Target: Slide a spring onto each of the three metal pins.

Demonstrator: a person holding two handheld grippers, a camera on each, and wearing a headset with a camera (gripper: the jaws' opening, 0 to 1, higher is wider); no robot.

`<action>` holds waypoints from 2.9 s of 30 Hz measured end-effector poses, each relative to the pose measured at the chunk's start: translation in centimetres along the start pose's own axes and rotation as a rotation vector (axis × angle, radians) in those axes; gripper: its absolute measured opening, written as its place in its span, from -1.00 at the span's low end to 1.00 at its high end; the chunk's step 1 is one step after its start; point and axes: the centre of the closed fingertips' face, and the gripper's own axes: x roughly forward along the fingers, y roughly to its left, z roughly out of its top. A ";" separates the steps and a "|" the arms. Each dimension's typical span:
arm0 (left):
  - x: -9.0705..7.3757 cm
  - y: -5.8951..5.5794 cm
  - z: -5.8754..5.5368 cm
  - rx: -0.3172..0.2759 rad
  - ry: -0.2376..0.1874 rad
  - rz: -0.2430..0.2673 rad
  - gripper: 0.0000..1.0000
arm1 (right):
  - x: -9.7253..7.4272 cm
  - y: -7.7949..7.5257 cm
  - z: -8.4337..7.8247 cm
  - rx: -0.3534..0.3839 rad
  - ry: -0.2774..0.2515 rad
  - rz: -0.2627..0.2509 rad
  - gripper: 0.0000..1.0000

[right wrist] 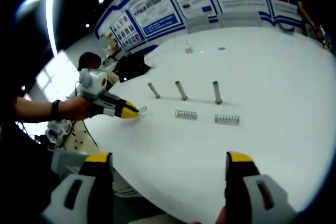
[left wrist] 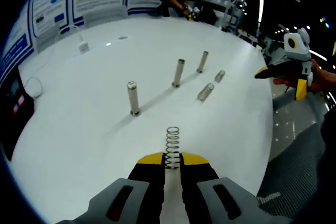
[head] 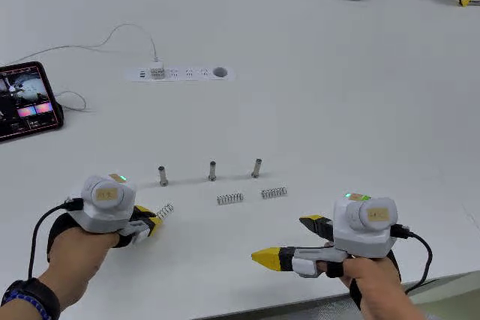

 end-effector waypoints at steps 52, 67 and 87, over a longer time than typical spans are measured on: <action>-5.9 -5.2 1.1 0.014 -0.097 -0.065 -0.79 | 2.8 3.2 1.6 0.029 -0.007 0.167 0.64; -4.7 -10.8 3.2 0.116 -0.106 -0.173 -0.79 | 3.0 5.5 3.4 0.017 -0.038 0.276 0.32; -4.7 -14.0 4.7 0.183 -0.123 -0.234 -0.79 | 3.0 9.0 3.7 0.131 -0.052 0.446 -0.45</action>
